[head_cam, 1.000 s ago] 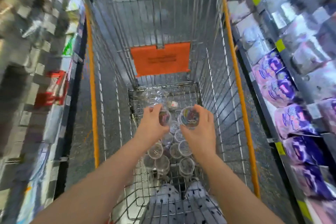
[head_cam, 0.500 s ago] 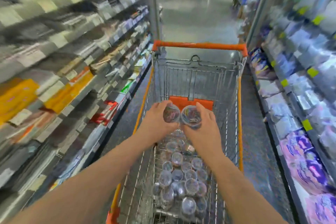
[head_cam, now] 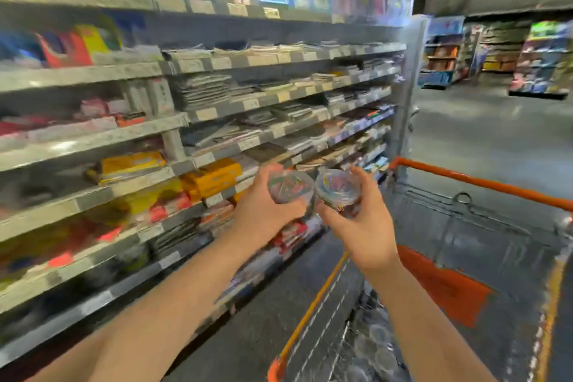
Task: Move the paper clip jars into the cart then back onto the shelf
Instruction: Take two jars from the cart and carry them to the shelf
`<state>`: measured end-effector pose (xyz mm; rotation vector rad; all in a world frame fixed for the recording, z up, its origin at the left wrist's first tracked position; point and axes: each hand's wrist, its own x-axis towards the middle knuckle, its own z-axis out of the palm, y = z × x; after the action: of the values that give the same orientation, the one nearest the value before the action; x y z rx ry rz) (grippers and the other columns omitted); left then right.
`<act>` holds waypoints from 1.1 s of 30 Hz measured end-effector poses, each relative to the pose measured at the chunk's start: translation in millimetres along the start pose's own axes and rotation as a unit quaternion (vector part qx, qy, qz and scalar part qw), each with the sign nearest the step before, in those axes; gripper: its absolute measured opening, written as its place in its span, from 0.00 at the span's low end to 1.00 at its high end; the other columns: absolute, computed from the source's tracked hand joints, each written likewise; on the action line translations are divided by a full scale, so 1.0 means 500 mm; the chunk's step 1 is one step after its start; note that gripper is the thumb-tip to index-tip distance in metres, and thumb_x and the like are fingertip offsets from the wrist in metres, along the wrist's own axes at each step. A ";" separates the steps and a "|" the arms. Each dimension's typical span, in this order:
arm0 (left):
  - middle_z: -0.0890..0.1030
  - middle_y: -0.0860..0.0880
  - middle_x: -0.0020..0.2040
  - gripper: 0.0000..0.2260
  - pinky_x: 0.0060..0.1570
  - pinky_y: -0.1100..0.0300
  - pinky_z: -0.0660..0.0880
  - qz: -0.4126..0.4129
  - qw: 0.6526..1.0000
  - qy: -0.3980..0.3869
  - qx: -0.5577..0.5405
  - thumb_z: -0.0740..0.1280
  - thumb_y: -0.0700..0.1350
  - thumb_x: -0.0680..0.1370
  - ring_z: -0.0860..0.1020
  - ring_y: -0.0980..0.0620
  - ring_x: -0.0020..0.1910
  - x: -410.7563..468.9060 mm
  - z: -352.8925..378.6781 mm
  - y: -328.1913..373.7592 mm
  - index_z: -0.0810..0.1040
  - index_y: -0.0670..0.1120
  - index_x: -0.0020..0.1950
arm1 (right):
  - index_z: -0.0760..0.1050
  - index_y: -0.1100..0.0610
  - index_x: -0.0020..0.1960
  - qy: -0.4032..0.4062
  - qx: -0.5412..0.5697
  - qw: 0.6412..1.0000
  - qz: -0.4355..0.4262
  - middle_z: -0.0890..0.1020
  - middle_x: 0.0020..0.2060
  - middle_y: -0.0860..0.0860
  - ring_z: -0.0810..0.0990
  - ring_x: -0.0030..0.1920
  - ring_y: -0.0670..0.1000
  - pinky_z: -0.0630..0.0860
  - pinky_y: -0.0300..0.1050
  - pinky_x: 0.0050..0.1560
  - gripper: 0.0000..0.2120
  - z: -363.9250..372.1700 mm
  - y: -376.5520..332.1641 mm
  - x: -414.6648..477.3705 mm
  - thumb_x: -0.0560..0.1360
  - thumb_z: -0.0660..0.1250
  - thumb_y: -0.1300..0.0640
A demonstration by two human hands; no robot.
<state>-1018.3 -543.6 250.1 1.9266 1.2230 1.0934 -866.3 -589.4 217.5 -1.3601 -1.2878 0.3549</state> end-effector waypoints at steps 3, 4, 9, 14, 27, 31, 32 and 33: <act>0.77 0.58 0.47 0.21 0.38 0.73 0.70 0.002 0.997 0.077 -0.014 0.72 0.49 0.70 0.75 0.64 0.44 -0.006 -0.121 -0.020 0.69 0.53 0.59 | 0.61 0.47 0.70 -0.037 0.033 0.997 -0.051 0.72 0.60 0.42 0.72 0.59 0.42 0.68 0.37 0.55 0.34 0.099 -0.076 0.016 0.69 0.73 0.49; 0.77 0.59 0.47 0.20 0.39 0.73 0.71 0.002 0.995 0.100 -0.014 0.72 0.48 0.70 0.75 0.64 0.44 -0.009 -0.164 -0.027 0.69 0.53 0.58 | 0.62 0.47 0.70 -0.047 0.041 0.996 -0.064 0.73 0.59 0.42 0.72 0.57 0.41 0.68 0.36 0.54 0.34 0.135 -0.100 0.021 0.69 0.74 0.49; 0.79 0.52 0.48 0.21 0.43 0.63 0.77 -0.014 0.986 0.164 -0.011 0.73 0.42 0.70 0.78 0.55 0.42 -0.026 -0.388 -0.091 0.69 0.51 0.58 | 0.62 0.45 0.67 -0.111 0.093 0.982 -0.122 0.73 0.53 0.37 0.70 0.47 0.25 0.65 0.18 0.43 0.32 0.338 -0.230 0.032 0.68 0.74 0.50; 0.79 0.53 0.49 0.20 0.45 0.64 0.77 -0.016 0.972 0.233 0.000 0.72 0.42 0.70 0.78 0.60 0.44 -0.045 -0.632 -0.165 0.70 0.51 0.59 | 0.61 0.41 0.65 -0.161 0.125 0.964 -0.169 0.70 0.50 0.35 0.69 0.44 0.24 0.65 0.18 0.41 0.29 0.564 -0.369 0.027 0.69 0.73 0.48; 0.75 0.55 0.50 0.22 0.48 0.64 0.77 -0.056 0.939 0.329 0.079 0.72 0.49 0.70 0.76 0.59 0.48 -0.076 -1.117 -0.311 0.68 0.54 0.59 | 0.62 0.41 0.65 -0.298 0.191 0.902 -0.246 0.73 0.55 0.40 0.74 0.53 0.41 0.70 0.34 0.46 0.28 1.044 -0.645 0.038 0.70 0.72 0.47; 0.78 0.54 0.51 0.20 0.51 0.59 0.78 -0.063 0.924 0.362 0.107 0.73 0.51 0.69 0.79 0.57 0.49 -0.049 -1.212 -0.369 0.71 0.54 0.58 | 0.63 0.40 0.65 -0.318 0.198 0.890 -0.259 0.73 0.57 0.40 0.73 0.55 0.42 0.71 0.35 0.47 0.27 1.161 -0.684 0.066 0.70 0.71 0.46; 0.79 0.54 0.51 0.20 0.52 0.57 0.78 -0.066 0.921 0.366 0.113 0.73 0.52 0.69 0.79 0.56 0.49 -0.038 -1.236 -0.384 0.71 0.54 0.58 | 0.63 0.41 0.66 -0.319 0.195 0.889 -0.264 0.73 0.57 0.40 0.73 0.56 0.43 0.71 0.38 0.48 0.27 1.190 -0.693 0.078 0.70 0.71 0.46; 0.79 0.54 0.51 0.21 0.53 0.55 0.78 -0.067 0.919 0.369 0.119 0.73 0.53 0.69 0.79 0.56 0.50 -0.026 -1.260 -0.399 0.71 0.54 0.58 | 0.64 0.41 0.66 -0.319 0.190 0.888 -0.272 0.73 0.57 0.40 0.73 0.57 0.44 0.71 0.40 0.50 0.27 1.218 -0.702 0.092 0.69 0.70 0.45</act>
<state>-1657.0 -440.9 384.8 1.5865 1.9281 1.7453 -1509.4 -340.8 361.1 -0.5045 -1.9510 0.6498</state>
